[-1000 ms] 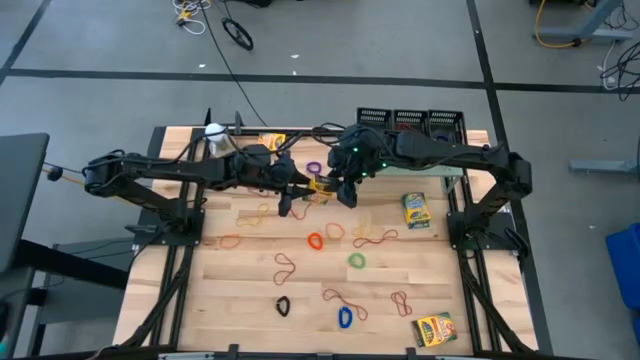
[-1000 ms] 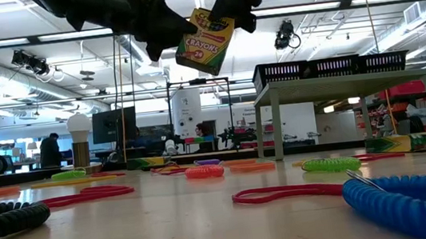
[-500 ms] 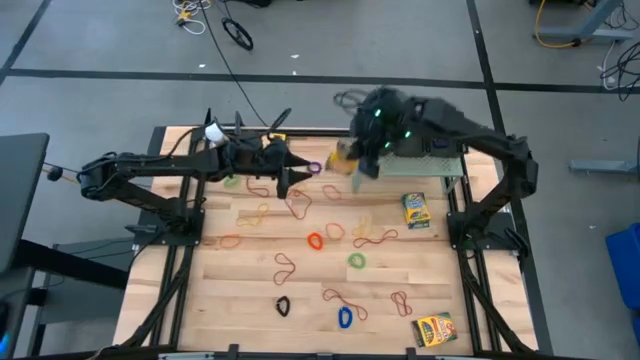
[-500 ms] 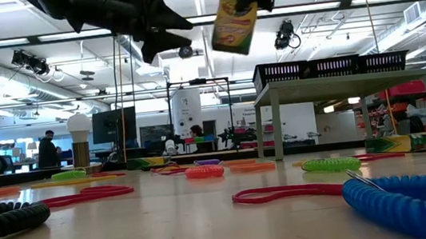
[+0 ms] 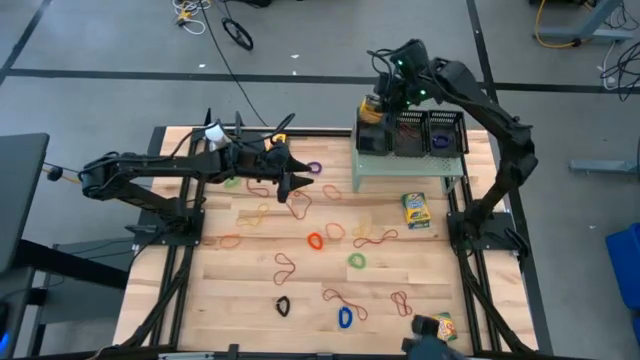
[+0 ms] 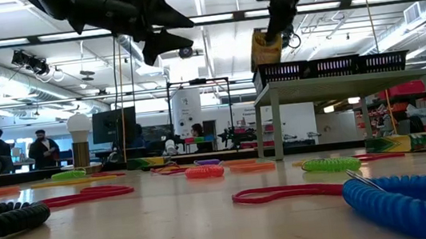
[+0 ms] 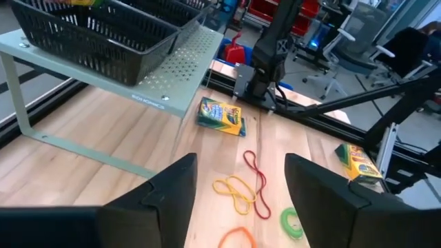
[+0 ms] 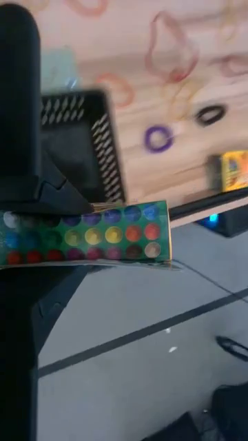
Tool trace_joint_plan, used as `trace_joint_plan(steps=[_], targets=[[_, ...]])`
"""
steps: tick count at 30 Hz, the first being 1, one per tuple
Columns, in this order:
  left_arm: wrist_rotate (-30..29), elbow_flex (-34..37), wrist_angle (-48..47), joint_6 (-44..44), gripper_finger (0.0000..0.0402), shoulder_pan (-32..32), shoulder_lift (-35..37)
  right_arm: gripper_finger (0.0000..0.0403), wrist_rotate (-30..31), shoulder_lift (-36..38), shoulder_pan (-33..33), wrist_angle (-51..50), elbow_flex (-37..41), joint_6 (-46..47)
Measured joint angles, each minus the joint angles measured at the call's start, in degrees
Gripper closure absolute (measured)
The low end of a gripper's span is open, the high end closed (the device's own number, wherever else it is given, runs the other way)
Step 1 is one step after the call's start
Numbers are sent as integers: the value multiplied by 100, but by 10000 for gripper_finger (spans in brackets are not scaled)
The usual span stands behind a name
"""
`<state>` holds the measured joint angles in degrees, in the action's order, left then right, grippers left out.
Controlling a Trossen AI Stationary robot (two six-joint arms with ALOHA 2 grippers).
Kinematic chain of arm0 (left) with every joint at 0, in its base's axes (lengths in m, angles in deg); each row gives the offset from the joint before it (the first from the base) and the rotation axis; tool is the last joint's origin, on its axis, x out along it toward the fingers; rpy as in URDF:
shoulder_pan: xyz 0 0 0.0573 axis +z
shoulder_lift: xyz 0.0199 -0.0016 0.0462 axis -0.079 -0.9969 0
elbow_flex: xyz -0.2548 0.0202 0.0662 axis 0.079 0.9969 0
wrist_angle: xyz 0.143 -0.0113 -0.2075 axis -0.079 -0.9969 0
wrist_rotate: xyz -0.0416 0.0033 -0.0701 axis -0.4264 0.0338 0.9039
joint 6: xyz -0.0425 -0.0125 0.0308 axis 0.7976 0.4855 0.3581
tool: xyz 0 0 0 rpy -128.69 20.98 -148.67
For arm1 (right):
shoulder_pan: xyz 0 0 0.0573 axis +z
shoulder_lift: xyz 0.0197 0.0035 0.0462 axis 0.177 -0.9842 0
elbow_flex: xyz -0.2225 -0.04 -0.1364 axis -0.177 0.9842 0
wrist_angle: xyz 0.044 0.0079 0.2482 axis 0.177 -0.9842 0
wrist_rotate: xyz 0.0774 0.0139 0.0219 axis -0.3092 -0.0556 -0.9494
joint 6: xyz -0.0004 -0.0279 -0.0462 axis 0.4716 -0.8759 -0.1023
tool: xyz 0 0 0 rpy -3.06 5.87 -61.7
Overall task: Pick & Place Office Desk Supplies
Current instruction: Put the yellow crayon box into the left black basket on the shelf
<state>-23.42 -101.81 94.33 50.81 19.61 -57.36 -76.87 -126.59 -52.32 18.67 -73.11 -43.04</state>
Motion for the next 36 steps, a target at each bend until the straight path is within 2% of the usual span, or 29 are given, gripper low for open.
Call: trace_joint_plan(steps=[11, 28, 36], targets=[[-70, 2, -22, 124, 184, -12, -3, 309, 394, -592, -88, -313, 9, -973], [-70, 2, -42, 121, 184, -12, -4, 309, 403, -621, -88, -147, 9, -1102], [-70, 2, -43, 123, 184, -12, -5, 309, 219, -623, -85, -149, 9, -1098]])
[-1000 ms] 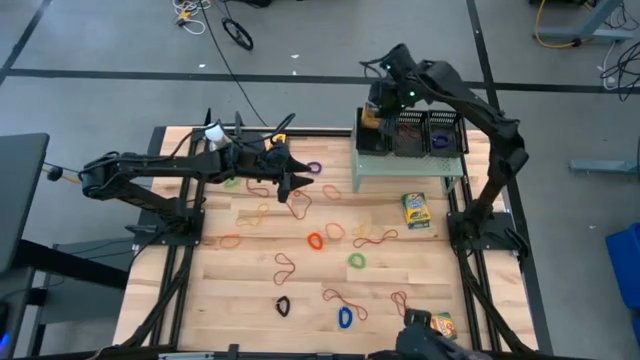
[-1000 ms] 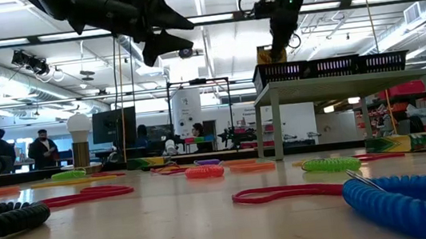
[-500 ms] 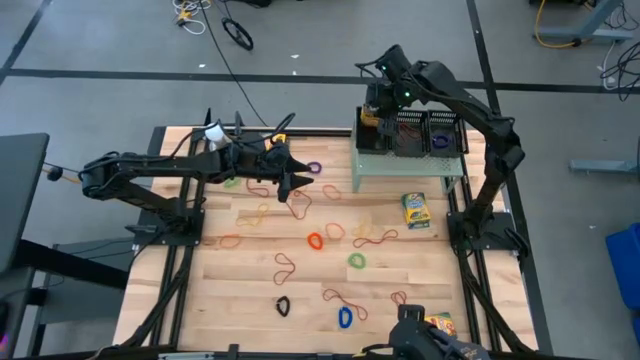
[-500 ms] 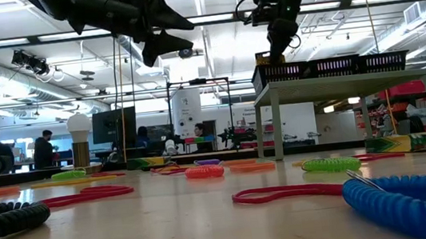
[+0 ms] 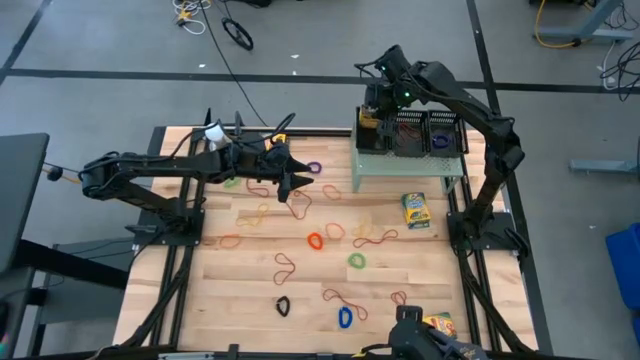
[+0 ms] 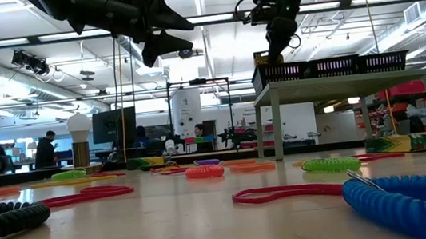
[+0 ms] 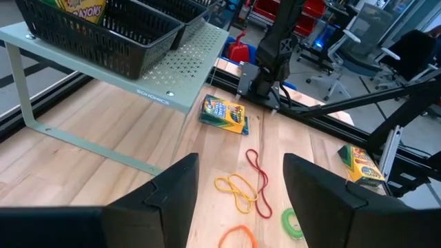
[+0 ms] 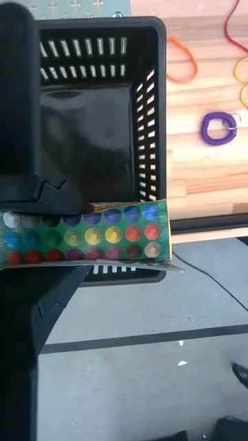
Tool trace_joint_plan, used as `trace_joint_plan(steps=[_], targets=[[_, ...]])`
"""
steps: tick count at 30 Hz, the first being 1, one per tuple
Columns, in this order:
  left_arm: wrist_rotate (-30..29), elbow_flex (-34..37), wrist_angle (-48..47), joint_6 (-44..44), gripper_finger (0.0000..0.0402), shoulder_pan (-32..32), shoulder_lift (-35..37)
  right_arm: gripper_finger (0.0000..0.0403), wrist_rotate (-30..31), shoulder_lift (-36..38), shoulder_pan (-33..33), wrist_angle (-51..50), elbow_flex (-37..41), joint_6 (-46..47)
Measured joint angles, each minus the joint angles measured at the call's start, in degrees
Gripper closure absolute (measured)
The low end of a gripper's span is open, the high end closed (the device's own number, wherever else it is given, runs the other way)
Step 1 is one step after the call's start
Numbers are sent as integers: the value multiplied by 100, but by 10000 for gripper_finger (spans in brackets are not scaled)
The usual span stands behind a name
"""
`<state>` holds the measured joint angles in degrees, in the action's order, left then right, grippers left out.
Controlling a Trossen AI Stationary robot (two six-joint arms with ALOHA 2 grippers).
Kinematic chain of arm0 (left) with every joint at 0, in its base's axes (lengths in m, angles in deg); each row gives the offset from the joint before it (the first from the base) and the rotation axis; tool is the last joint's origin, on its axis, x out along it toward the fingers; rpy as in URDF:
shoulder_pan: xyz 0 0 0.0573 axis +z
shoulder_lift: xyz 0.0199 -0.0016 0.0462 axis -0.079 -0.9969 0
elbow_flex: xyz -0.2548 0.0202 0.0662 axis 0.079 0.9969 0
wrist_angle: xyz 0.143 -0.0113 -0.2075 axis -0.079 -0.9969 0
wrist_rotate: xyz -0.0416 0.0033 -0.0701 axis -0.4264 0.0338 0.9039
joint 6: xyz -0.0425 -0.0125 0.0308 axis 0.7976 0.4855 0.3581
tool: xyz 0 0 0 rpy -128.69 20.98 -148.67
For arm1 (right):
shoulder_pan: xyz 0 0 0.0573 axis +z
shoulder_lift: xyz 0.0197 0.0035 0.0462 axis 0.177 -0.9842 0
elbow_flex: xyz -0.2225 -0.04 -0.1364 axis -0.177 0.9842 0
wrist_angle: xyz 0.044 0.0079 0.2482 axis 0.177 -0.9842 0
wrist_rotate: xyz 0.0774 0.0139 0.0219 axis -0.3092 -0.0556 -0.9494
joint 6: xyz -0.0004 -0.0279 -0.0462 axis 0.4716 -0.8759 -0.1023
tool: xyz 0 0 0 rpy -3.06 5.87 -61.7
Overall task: Pick & Place Office Desk Supplies
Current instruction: Put the yellow crayon box into the left black basket on the shelf
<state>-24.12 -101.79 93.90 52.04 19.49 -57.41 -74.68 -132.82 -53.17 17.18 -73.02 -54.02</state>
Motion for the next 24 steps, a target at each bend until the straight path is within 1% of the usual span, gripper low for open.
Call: trace_joint_plan(steps=[4, 7, 15, 20, 24], targets=[[0, 0, 1, 1, 184, 0, -2, 309, 15, 2, -2, -1, 0, -5], [0, 0, -1, 5, 184, -2, -2, 304, 146, -5, -2, 2, 0, -61], [-7, 0, -3, 36, 184, -180, -2, 268, 206, -74, -9, 3, 0, -66], [-197, 0, -4, 3, 184, -342, -2, 245, 418, -74, 4, 96, 0, -13], [-306, 0, -5, -3, 184, -417, -2, 227, 471, -74, 7, 122, 0, -1]])
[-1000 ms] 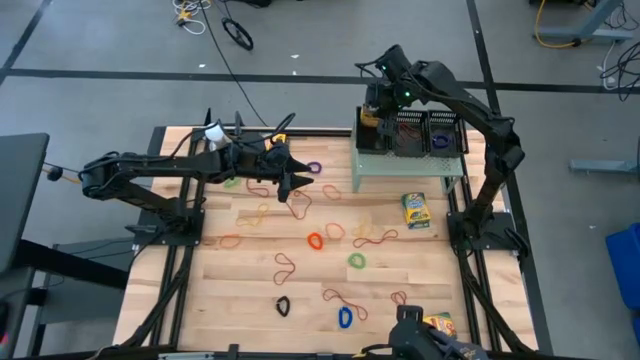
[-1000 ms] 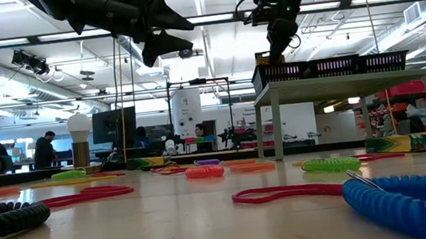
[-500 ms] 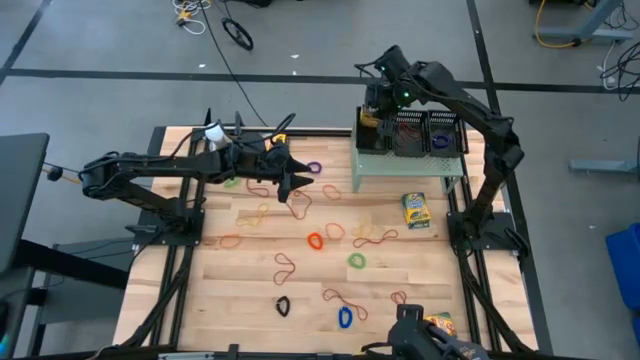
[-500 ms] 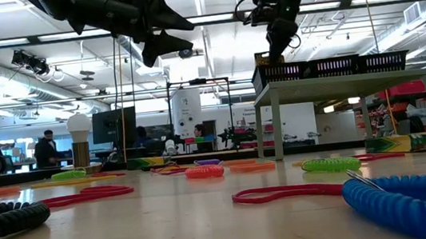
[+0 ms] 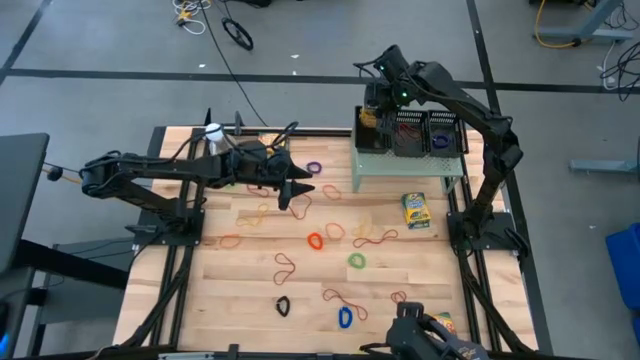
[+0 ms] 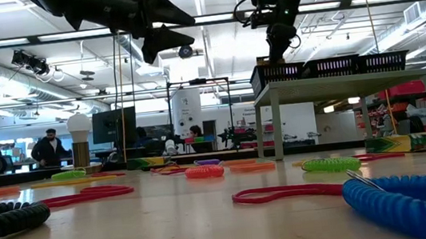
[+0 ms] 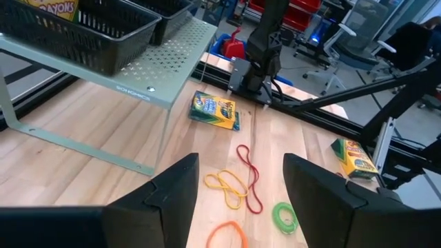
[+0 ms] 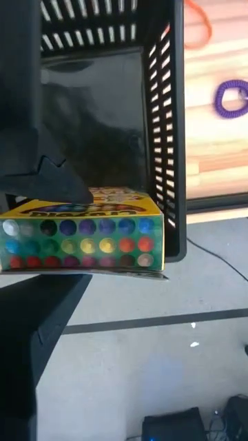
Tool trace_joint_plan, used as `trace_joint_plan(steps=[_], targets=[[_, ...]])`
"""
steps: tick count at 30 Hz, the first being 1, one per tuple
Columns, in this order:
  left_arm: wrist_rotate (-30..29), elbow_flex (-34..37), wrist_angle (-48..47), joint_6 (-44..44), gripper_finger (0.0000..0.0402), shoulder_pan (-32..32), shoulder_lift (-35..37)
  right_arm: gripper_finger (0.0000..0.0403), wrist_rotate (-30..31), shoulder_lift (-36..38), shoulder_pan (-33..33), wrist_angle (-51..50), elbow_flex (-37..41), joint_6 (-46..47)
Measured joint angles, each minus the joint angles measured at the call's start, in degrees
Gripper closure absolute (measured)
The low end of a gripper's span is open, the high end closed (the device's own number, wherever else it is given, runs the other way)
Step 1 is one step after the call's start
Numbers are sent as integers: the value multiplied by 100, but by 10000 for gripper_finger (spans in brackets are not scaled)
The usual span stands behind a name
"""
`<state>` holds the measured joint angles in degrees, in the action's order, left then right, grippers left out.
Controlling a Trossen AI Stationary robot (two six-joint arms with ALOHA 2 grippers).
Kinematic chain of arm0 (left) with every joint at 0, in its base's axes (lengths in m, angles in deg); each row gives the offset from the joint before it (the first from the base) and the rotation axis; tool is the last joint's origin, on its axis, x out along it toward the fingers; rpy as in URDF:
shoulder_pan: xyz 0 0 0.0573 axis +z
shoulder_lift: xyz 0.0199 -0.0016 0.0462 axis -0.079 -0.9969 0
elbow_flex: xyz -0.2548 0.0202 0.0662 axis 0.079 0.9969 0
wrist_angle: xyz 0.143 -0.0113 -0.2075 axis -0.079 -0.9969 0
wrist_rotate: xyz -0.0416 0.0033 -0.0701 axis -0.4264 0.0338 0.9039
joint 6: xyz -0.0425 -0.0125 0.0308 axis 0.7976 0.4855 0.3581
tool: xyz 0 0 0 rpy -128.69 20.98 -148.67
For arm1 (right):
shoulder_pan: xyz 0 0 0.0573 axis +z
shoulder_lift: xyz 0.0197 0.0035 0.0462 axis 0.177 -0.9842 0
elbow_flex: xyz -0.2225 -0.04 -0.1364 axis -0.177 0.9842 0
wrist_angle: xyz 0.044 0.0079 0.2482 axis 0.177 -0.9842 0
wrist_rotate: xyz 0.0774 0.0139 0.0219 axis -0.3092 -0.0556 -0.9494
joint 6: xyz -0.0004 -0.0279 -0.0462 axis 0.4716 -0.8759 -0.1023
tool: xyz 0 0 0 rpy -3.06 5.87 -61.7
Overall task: Pick & Place Office Desk Supplies
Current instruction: Put the yellow crayon box into the left black basket on the shelf
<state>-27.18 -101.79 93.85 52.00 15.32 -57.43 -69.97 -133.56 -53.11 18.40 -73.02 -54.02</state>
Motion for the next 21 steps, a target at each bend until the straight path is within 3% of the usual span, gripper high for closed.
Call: trace_joint_plan(steps=[16, 21], targets=[[0, 0, -2, 2, 184, -2, 0, 208, 47, 0, 18, 322, 0, -94], [-157, 0, -16, 4, 185, 4, 0, 203, 358, 116, 208, 633, 2, -113]])
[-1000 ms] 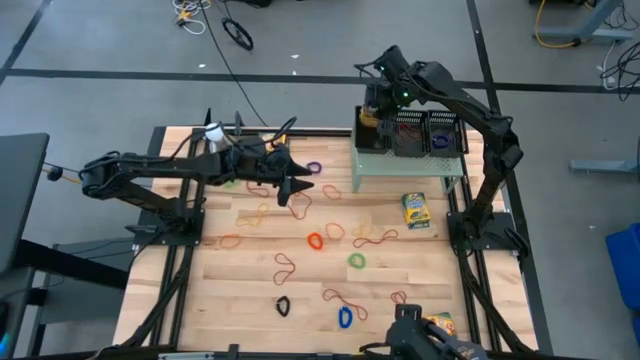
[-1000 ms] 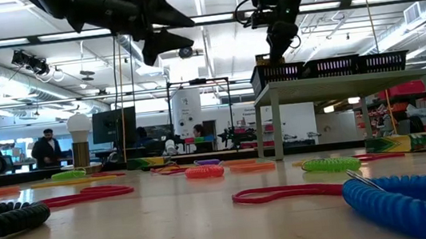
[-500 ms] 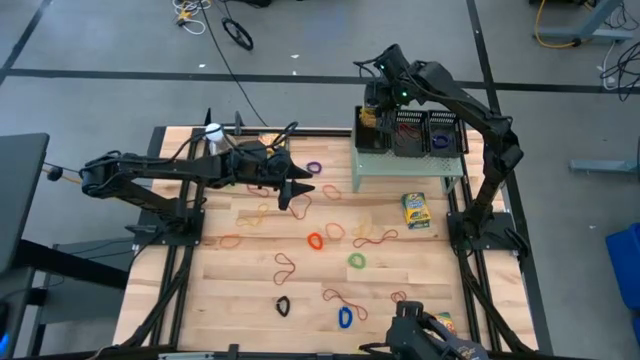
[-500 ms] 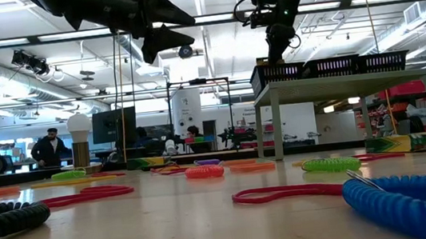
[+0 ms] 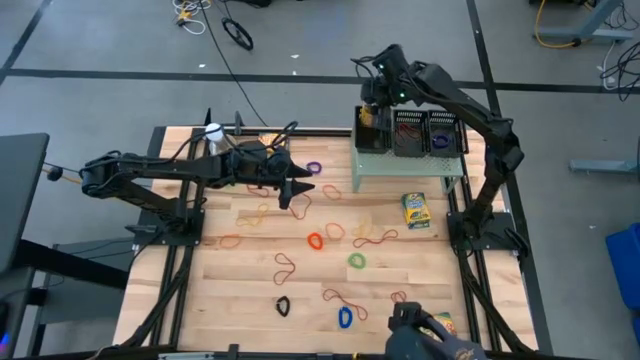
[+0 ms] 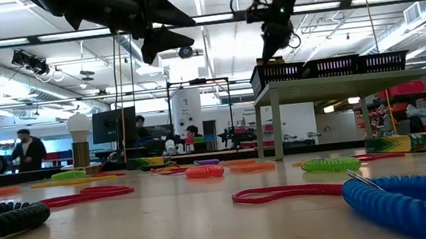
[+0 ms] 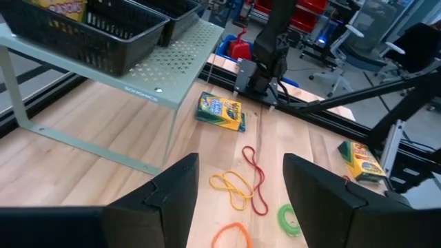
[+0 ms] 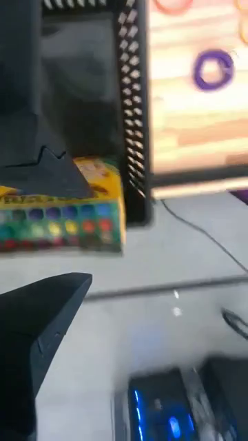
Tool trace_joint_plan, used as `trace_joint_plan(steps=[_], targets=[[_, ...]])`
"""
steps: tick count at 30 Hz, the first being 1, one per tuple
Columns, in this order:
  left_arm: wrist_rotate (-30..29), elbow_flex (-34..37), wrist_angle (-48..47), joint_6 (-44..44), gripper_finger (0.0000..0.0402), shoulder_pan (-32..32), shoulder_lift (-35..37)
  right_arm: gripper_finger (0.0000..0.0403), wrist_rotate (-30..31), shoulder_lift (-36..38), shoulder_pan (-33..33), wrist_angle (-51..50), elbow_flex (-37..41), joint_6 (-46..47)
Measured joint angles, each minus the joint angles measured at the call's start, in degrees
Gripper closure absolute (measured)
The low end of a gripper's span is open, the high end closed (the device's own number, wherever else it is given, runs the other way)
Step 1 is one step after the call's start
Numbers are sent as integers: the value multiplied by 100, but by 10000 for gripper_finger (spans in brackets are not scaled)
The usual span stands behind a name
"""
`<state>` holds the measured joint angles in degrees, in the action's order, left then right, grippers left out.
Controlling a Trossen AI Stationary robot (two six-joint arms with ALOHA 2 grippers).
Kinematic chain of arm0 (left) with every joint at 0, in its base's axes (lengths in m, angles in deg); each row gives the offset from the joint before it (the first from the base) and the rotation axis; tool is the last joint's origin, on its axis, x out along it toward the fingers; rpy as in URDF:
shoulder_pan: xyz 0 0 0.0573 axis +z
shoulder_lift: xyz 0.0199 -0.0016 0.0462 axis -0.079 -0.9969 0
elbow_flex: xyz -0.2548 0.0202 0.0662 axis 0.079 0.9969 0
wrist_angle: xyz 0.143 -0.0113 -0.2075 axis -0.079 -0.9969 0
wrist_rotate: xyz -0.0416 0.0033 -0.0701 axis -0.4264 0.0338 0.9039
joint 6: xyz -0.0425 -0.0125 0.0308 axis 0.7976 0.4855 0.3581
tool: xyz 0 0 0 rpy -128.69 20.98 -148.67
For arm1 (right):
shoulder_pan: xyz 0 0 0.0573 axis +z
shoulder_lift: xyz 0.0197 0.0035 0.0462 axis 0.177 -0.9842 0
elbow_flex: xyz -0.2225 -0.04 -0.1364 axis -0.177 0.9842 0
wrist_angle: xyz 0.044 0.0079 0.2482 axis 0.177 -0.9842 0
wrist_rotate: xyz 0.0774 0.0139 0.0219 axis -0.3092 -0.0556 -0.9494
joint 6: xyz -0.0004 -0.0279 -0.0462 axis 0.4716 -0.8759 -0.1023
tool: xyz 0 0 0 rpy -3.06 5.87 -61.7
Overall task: Pick & Place Office Desk Supplies
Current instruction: Put the yellow crayon box into the left black basket on the shelf, then put the red rubber band into the middle black basket on the shelf
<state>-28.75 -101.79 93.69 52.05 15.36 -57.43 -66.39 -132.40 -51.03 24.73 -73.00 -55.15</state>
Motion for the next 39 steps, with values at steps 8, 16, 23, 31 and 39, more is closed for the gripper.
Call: trace_joint_plan(steps=[8, 16, 23, 31, 39], targets=[[-177, 2, -99, 161, 222, 9, 0, 201, 225, 525, 209, 191, 0, 264], [-606, 2, -538, 280, 321, 7, 0, 318, -105, 1521, 662, -230, 356, 1931], [-641, 4, -754, 111, 394, 1, 0, 385, -143, 3030, 1731, 1281, 2586, 3480], [-223, 4, -1369, 452, 383, -69, 32, 393, 1047, 4414, 3466, 3971, 4998, 5201], [-772, 22, -3638, 1232, 389, -402, 190, 399, 2408, 4507, 4676, 4212, 5680, 6009]])
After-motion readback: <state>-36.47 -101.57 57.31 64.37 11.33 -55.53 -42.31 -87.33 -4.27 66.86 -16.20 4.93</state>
